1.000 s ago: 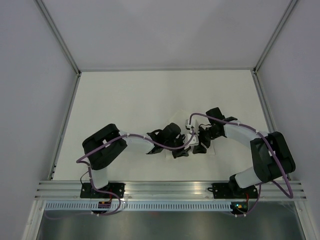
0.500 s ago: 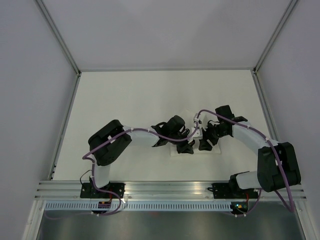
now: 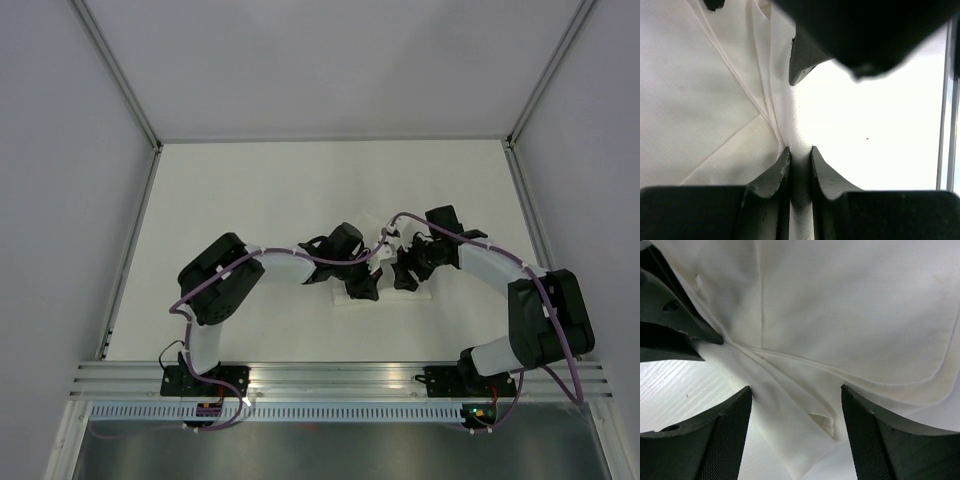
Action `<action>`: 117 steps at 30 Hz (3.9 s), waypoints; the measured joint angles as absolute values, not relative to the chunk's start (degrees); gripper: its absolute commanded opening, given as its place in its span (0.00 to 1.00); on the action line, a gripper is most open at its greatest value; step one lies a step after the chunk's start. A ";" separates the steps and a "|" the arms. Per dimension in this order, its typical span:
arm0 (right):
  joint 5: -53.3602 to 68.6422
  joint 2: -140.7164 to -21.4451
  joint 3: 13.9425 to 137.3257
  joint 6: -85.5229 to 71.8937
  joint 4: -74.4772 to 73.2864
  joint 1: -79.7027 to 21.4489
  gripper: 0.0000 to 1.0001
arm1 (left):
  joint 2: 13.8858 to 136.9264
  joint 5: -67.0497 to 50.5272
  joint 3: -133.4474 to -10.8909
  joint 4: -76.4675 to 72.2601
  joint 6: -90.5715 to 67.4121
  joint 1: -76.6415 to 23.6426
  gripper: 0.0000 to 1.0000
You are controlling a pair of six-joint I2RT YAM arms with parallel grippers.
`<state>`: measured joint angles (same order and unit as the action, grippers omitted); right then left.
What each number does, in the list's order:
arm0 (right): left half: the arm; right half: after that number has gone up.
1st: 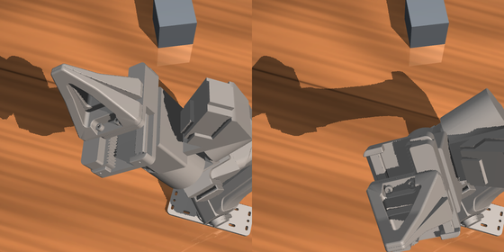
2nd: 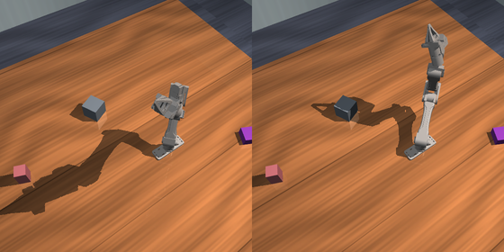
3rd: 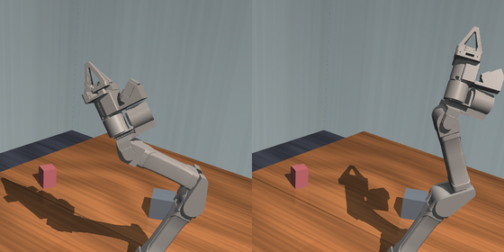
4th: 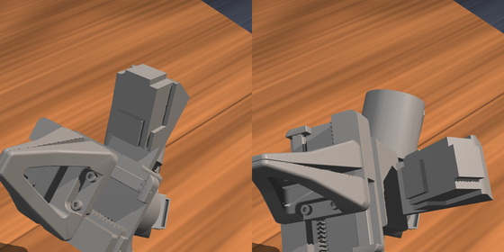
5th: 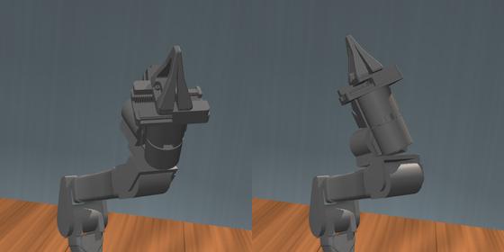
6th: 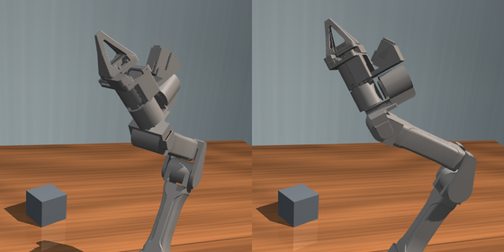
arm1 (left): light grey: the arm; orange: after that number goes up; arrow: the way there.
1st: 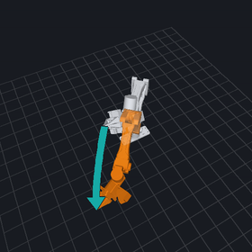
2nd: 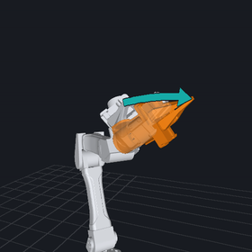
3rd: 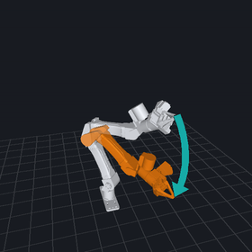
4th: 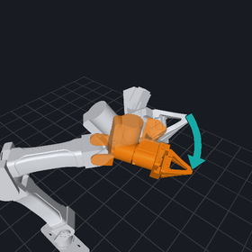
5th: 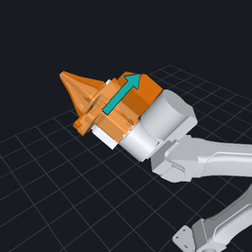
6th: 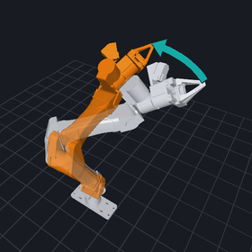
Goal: Fold the napkin, place the utensils inside, and roll it up
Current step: Roll the napkin at the center of the board.
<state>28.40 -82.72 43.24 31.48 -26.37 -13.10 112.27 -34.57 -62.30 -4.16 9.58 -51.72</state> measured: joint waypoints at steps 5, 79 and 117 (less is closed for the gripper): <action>26.50 -85.93 45.98 28.32 -24.14 -13.41 0.77 | 112.79 -33.28 -63.33 -3.57 7.29 -50.43 0.02; 23.24 -65.89 22.39 47.33 -6.55 -39.27 0.55 | 127.42 -59.66 -78.39 22.46 -6.02 -44.58 0.02; 30.02 -70.76 26.15 47.90 -11.09 -33.98 0.10 | 92.33 -22.41 -43.18 -12.10 -25.47 -40.53 0.47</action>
